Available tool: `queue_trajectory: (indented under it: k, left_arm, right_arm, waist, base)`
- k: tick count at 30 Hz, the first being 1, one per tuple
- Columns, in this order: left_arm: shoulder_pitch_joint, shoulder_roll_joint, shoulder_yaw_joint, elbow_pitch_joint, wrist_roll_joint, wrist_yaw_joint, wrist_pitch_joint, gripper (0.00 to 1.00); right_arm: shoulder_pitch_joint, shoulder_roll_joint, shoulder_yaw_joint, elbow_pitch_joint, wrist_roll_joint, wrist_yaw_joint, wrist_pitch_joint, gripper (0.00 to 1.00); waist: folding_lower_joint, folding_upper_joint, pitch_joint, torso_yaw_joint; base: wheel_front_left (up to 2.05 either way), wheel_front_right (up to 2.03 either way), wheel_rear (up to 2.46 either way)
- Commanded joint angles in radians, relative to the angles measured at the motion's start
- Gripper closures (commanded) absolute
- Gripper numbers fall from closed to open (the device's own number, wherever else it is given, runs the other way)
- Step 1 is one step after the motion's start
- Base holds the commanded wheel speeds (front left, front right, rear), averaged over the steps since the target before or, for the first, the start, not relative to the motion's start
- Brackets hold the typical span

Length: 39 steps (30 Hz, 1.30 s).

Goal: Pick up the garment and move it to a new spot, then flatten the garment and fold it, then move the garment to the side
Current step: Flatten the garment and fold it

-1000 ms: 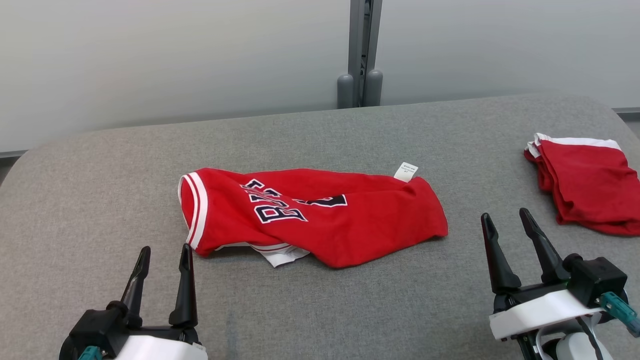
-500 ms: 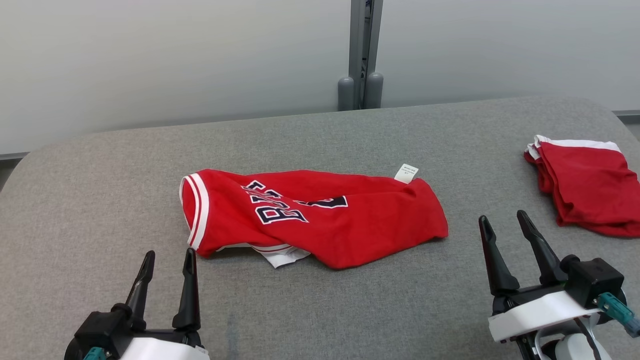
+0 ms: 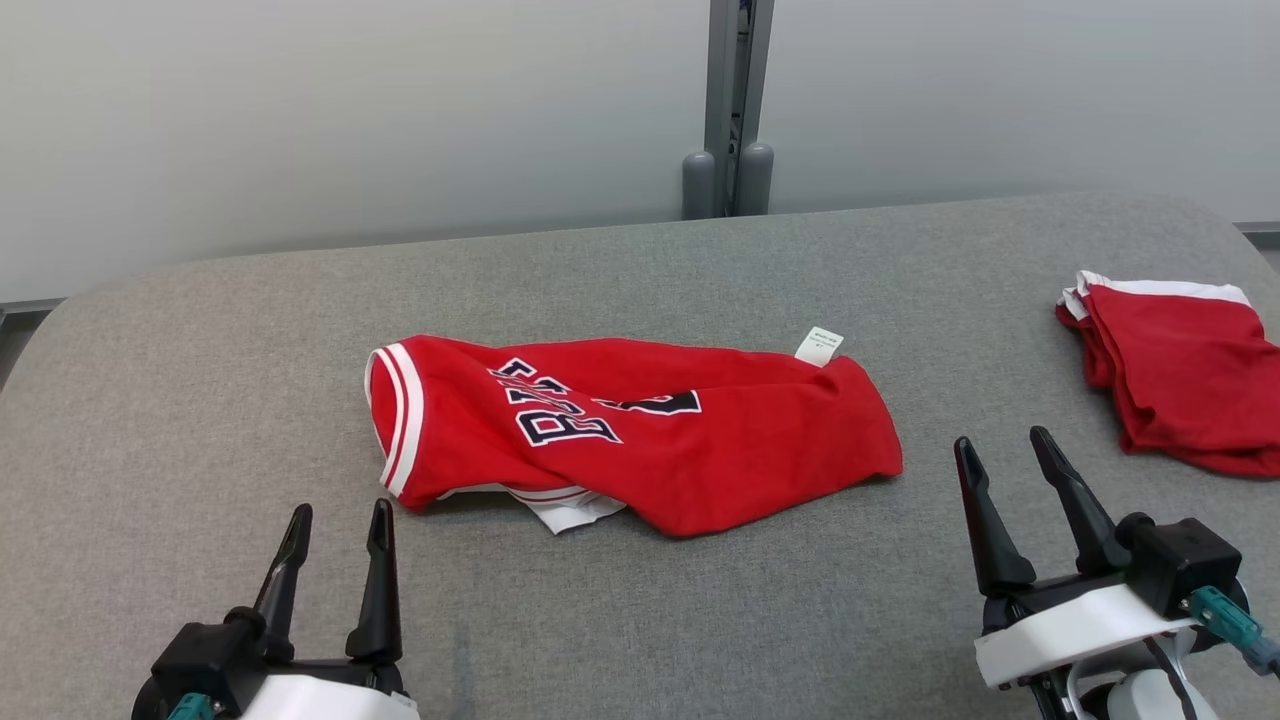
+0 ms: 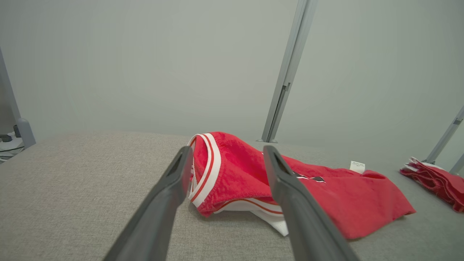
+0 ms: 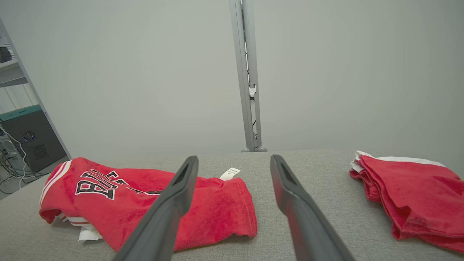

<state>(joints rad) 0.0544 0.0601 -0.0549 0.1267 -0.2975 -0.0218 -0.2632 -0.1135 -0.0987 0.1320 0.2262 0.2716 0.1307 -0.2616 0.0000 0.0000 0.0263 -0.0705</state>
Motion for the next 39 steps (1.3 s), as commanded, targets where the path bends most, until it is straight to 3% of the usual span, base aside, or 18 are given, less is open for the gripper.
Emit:
queue_trajectory:
  k: [1,22,39]
  left_arm:
    - [-0.017,0.002,0.006,0.002,0.007,-0.005,-0.002,0.00]
    - [-0.029,-0.006,0.018,0.018,0.012,-0.020,-0.002,0.00]
    - [-0.072,-0.007,0.003,0.034,0.016,-0.032,-0.002,0.00]
  right_arm:
    - [-0.007,-0.005,-0.002,0.003,0.003,0.000,-0.005,0.00]
    - [-0.040,-0.013,0.006,0.066,-0.003,0.000,-0.005,0.00]
    - [-0.286,-0.074,0.109,0.491,0.067,0.000,0.175,0.00]
  waist:
    - [0.0000,0.0000,0.002,0.001]
    - [0.0000,0.0000,0.012,0.007]
    - [0.0000,0.0000,0.063,0.064]
  base:
    - [0.00,0.00,0.00]
    - [0.00,0.00,0.00]
    - [0.00,0.00,0.00]
